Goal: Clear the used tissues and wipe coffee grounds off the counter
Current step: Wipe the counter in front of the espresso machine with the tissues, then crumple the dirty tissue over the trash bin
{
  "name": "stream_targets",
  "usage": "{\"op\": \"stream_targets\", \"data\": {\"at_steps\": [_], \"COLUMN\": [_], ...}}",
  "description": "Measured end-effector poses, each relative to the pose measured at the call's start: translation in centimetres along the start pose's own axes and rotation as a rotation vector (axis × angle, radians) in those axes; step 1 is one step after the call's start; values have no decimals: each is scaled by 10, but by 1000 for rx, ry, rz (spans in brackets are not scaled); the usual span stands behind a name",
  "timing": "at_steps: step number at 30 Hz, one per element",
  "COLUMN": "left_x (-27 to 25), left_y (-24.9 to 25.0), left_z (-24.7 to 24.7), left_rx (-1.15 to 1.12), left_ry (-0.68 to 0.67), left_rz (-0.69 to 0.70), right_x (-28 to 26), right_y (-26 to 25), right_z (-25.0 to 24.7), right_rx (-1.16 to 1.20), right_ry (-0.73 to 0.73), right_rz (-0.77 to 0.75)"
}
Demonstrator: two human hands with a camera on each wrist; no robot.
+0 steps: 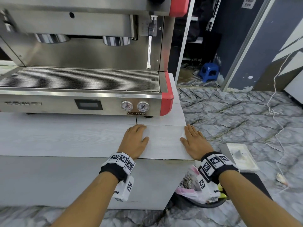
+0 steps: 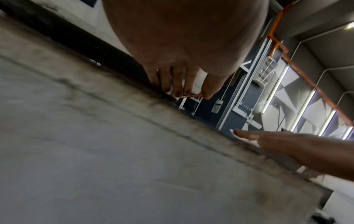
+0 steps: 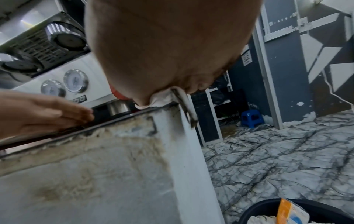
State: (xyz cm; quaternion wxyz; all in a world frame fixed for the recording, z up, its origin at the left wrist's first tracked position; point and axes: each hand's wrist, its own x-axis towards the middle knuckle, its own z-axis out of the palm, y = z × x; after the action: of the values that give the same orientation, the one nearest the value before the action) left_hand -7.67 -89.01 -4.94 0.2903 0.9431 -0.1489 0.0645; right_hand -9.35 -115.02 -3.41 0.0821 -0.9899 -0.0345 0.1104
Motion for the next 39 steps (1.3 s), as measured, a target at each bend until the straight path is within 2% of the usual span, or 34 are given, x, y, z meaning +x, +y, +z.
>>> {"op": "stream_targets", "data": {"at_steps": [4,10,14,21,25,27,32,35,39], "left_x": [5,21,24,25,26,28,41,51,62], "left_y": [41,100,127,139,139,137,134,131,132], "left_z": [0,11,16,25,28,31,33,31,31], "left_rx": [-218,-906,-1126,-1300,-1234,-1187,-1202,-1266,-1284], "left_ry": [-51,-252,-290,-271,-242,-206,-221,-224,-285], "left_rz": [-64,-327,-343,-360,-364,-371,-346,-320,-276], "right_x": [-9,-26,-33,-39,-37,-34,-27,-15,-12], "right_y": [5,-4,-6,6,9,10,15,25,31], "right_z": [-4,-15,-20,-22,-22,-23,-34,-31,-32], "right_rx": [25,104,144,293,413,521,831,1084,1318], "right_ry": [60,218,266,258,214,213,250,181,49], "right_rz": [-109,-370,-406,-402,-412,-400,-250,-138,-113]}}
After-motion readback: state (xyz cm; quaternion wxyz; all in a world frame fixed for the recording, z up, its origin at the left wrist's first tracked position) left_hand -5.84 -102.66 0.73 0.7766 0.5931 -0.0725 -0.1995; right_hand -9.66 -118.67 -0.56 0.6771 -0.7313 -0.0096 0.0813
